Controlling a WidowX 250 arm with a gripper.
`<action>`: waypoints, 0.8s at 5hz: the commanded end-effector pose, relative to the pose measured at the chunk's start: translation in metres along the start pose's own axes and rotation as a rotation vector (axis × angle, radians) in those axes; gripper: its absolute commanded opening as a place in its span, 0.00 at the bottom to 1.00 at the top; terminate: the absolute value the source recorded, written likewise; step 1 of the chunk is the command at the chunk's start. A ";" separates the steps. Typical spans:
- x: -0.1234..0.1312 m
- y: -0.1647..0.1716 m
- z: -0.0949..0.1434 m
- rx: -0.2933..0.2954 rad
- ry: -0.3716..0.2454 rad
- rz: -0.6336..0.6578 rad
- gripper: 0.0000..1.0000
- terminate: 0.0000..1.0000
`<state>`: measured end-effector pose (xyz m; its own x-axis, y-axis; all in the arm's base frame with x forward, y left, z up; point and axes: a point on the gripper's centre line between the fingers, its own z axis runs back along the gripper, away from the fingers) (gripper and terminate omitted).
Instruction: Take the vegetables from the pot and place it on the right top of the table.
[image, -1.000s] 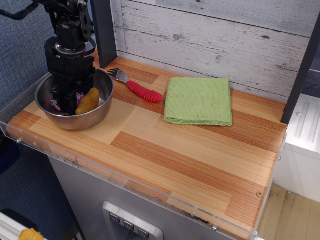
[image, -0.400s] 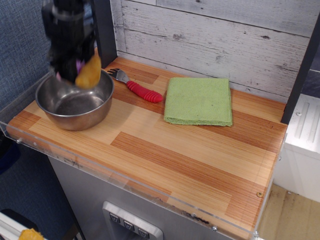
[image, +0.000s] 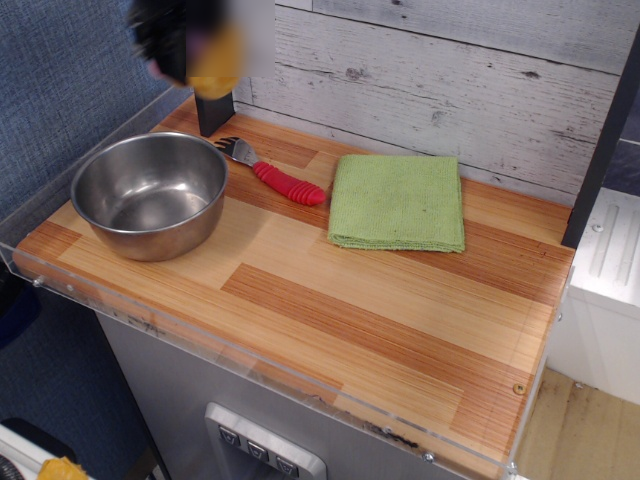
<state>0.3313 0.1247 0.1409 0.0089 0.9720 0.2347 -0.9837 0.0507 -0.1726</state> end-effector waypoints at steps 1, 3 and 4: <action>-0.059 -0.040 0.045 -0.157 -0.030 -0.196 0.00 0.00; -0.113 -0.040 0.028 -0.176 0.018 -0.371 0.00 0.00; -0.137 -0.037 0.019 -0.173 0.027 -0.456 0.00 0.00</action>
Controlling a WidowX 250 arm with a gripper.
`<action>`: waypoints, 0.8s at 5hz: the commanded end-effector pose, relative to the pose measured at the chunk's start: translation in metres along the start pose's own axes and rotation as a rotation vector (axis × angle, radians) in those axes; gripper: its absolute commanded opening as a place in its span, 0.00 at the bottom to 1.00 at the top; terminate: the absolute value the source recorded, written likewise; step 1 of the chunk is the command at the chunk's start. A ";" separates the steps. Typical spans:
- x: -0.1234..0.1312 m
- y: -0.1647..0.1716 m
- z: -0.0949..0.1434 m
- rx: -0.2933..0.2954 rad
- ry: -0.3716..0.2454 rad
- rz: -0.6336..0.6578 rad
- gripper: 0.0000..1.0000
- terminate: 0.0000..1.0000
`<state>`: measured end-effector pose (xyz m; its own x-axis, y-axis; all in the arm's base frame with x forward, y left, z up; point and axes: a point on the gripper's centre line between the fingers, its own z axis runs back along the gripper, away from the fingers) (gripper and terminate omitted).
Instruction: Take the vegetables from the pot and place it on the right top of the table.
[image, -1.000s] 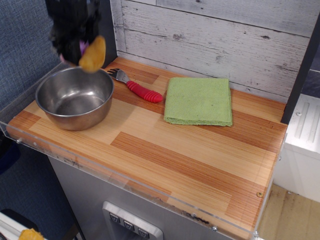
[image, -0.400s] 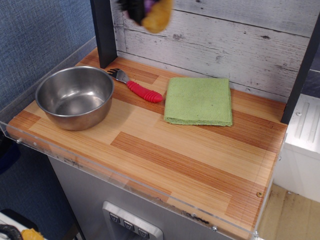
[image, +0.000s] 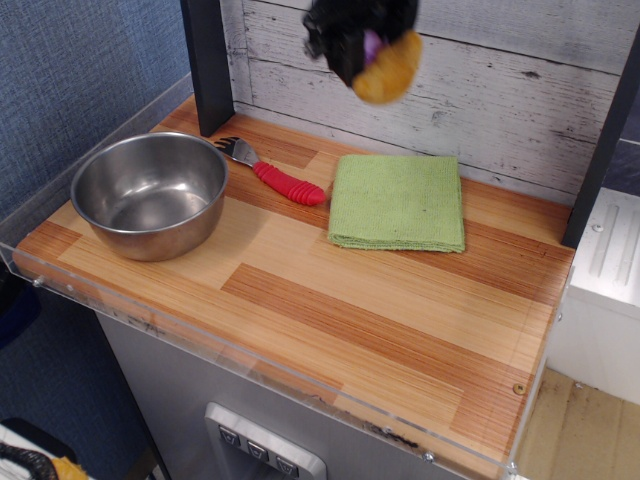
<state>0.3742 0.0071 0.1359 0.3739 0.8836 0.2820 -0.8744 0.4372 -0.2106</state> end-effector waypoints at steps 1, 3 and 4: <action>-0.039 -0.008 -0.005 -0.042 0.004 -0.132 0.00 0.00; -0.071 -0.024 -0.036 -0.053 0.011 -0.243 0.00 0.00; -0.088 -0.025 -0.056 -0.049 0.044 -0.290 0.00 0.00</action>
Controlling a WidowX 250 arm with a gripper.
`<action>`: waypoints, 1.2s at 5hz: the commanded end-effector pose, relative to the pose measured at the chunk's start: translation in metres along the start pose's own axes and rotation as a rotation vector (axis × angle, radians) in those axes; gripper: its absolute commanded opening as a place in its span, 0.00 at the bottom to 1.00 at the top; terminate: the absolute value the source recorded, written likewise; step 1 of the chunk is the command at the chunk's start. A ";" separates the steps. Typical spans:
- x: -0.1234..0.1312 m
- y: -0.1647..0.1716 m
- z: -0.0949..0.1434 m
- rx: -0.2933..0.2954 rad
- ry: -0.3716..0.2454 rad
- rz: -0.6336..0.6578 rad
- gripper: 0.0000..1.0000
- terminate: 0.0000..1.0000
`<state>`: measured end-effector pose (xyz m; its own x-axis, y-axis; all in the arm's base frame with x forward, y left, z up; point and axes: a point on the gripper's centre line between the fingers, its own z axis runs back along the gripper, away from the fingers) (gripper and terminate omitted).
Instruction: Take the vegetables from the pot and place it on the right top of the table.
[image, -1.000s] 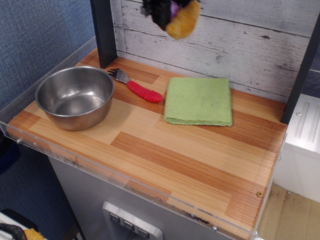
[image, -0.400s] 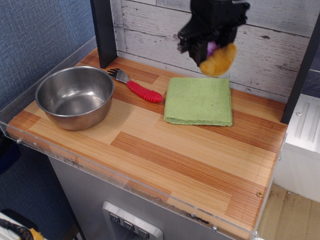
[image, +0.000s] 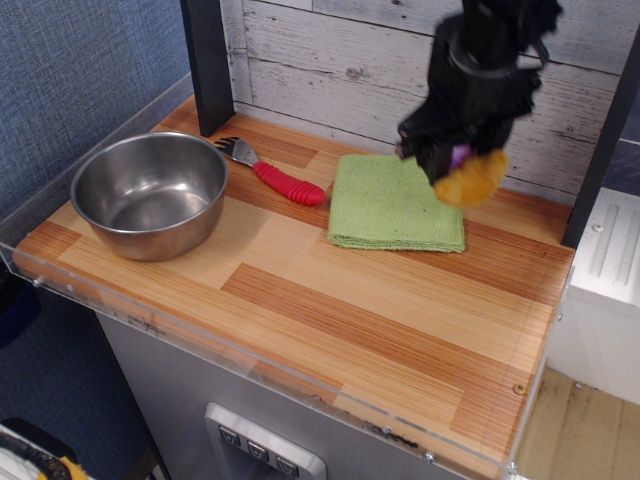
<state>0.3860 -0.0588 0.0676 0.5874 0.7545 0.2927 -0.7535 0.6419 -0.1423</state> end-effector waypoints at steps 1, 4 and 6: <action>-0.028 -0.008 -0.011 -0.047 0.016 -0.082 0.00 0.00; -0.030 -0.011 -0.015 -0.047 0.035 -0.095 1.00 0.00; -0.021 -0.007 -0.003 -0.067 0.025 -0.061 1.00 0.00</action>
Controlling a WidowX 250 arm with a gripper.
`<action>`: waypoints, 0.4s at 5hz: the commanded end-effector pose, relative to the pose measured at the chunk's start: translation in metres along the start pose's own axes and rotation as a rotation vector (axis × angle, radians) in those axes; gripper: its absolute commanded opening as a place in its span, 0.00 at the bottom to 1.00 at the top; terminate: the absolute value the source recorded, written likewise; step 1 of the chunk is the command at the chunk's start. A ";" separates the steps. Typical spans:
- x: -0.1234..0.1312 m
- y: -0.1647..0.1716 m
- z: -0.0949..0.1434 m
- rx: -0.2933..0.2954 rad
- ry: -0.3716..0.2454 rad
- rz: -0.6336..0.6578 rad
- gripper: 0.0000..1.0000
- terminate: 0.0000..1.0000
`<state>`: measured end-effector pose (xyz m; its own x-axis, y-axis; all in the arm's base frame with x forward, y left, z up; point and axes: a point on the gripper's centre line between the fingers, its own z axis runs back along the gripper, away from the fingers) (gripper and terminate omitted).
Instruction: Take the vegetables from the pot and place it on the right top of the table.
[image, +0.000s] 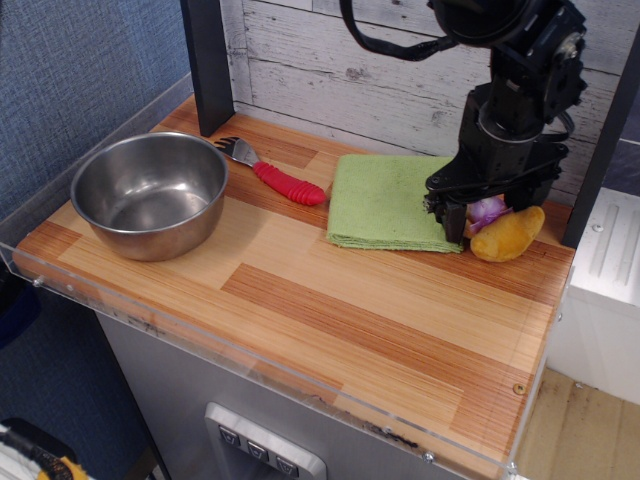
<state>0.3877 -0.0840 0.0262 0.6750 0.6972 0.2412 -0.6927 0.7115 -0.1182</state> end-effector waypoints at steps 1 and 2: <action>0.011 0.009 0.041 -0.074 -0.054 0.055 1.00 0.00; 0.018 0.010 0.068 -0.132 -0.107 0.051 1.00 0.00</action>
<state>0.3866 -0.0727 0.0759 0.6210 0.7215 0.3062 -0.6948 0.6875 -0.2111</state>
